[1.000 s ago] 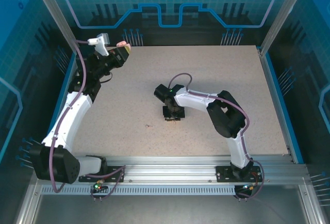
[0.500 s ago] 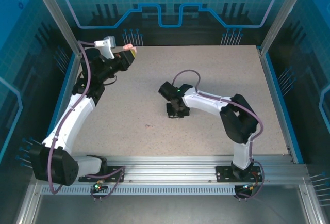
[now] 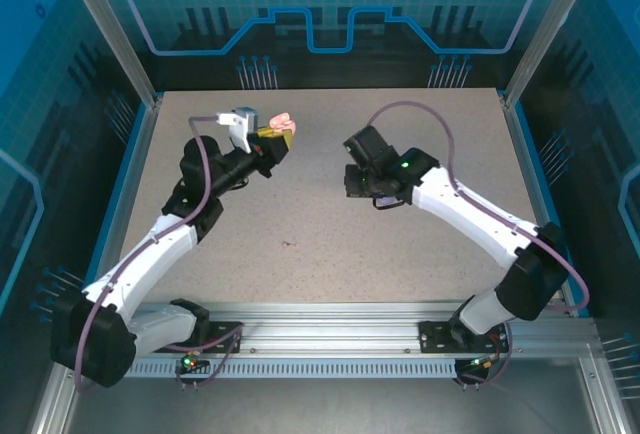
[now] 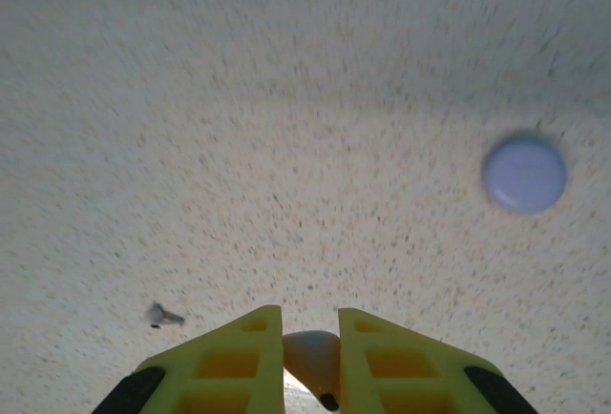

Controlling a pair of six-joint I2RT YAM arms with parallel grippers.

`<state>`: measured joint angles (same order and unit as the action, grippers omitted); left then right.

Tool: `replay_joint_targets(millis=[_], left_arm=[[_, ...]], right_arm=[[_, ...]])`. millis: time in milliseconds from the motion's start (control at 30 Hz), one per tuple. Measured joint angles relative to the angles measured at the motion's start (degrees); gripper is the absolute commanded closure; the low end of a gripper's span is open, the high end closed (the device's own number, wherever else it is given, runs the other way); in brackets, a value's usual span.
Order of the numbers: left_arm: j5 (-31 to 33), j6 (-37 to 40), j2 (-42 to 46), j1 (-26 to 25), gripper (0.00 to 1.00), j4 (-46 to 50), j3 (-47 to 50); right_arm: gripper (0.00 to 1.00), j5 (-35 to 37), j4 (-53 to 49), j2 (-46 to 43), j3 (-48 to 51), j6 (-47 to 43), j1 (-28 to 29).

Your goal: Insert the wireless bluetooth earbuds into the charging case

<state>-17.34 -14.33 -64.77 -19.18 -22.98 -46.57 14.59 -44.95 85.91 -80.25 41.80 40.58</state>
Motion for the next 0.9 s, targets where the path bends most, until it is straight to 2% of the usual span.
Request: replay_joint_targets(millis=[267, 533, 700, 900], left_arm=[[2.4, 11.1, -2.4, -6.3, 1.00, -10.0, 6.9], [8.3, 21.8, -6.1, -12.7, 1.00, -16.3, 7.4], [10.7, 25.0, -9.0, -14.6, 1.00, -18.3, 7.3], [11.8, 25.4, -12.3, -15.8, 1.00, -19.2, 5.2]], right_arm=[[0.83, 0.0, 0.0, -5.6, -4.5, -3.6, -3.2], [0.83, -1.5, 4.1, -7.9, -7.3, -6.3, -4.5], [0.83, -3.9, 8.5, -8.0, -7.6, -7.0, -4.6], [0.83, -7.2, 13.5, -8.0, -7.6, -7.6, -4.6]])
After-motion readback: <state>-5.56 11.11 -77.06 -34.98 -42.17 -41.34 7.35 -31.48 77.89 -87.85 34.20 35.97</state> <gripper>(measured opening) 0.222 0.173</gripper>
